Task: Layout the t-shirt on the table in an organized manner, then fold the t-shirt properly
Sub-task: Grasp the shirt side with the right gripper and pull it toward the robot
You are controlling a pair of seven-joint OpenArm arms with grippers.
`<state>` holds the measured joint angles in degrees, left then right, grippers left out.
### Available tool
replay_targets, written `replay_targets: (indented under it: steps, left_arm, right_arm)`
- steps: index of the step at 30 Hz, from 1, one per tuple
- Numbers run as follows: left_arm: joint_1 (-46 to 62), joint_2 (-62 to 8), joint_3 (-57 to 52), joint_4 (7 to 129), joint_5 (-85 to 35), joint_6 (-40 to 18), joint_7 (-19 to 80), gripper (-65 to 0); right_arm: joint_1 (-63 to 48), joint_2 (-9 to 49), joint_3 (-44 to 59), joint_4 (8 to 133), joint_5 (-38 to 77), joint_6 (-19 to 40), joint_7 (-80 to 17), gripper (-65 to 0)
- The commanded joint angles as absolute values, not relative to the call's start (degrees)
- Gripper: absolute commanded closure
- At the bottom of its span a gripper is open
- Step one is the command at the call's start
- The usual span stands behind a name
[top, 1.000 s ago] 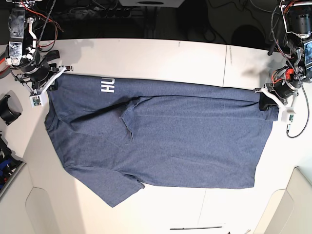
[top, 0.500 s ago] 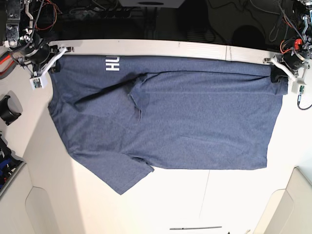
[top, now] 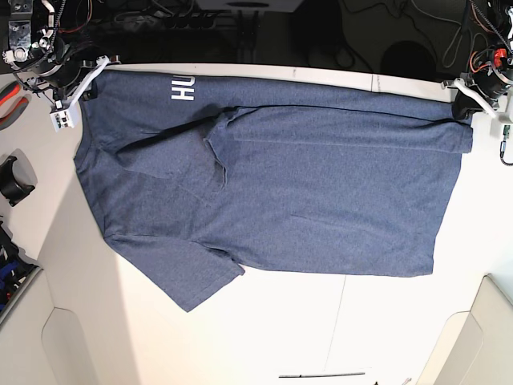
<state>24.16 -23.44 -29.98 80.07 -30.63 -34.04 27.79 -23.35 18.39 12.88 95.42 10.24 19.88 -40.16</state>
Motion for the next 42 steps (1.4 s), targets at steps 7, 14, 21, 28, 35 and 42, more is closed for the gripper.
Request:
replay_targets:
  steps: [7, 14, 21, 28, 35, 42]
  left_arm:
    - [19.6, -21.8, -30.2, 83.8, -28.3, -35.4, 24.3, 0.0]
    - [15.4, -21.8, -27.8, 77.4, -26.9, -32.6, 30.3, 0.0]
    - [19.4, -21.7, -27.8, 77.3, -27.2, -32.6, 32.4, 0.0]
    - [19.9, -21.8, -27.8, 77.3, -27.2, -32.6, 33.4, 0.0]
    - [20.0, -21.8, -27.8, 78.2, -28.0, -32.5, 30.8, 0.0]
    - [20.0, -21.8, -28.6, 86.5, -31.5, -32.6, 22.0, 0.0]
  right_arm:
    - [-23.2, 19.2, 13.3, 96.5, 10.1, 19.7, -39.6, 0.0]
    - [-23.2, 19.2, 13.3, 96.6, 10.1, 19.7, -39.7, 0.0]
    - [-23.2, 19.2, 13.3, 96.6, 10.1, 19.7, -39.7, 0.0]
    - [-23.2, 19.2, 13.3, 96.6, 10.0, 19.7, -39.7, 0.0]
    - [-22.9, 19.2, 13.3, 96.7, 10.1, 19.7, -39.6, 0.0]
    - [-18.3, 19.2, 13.3, 98.3, 10.1, 17.8, -39.4, 0.0]
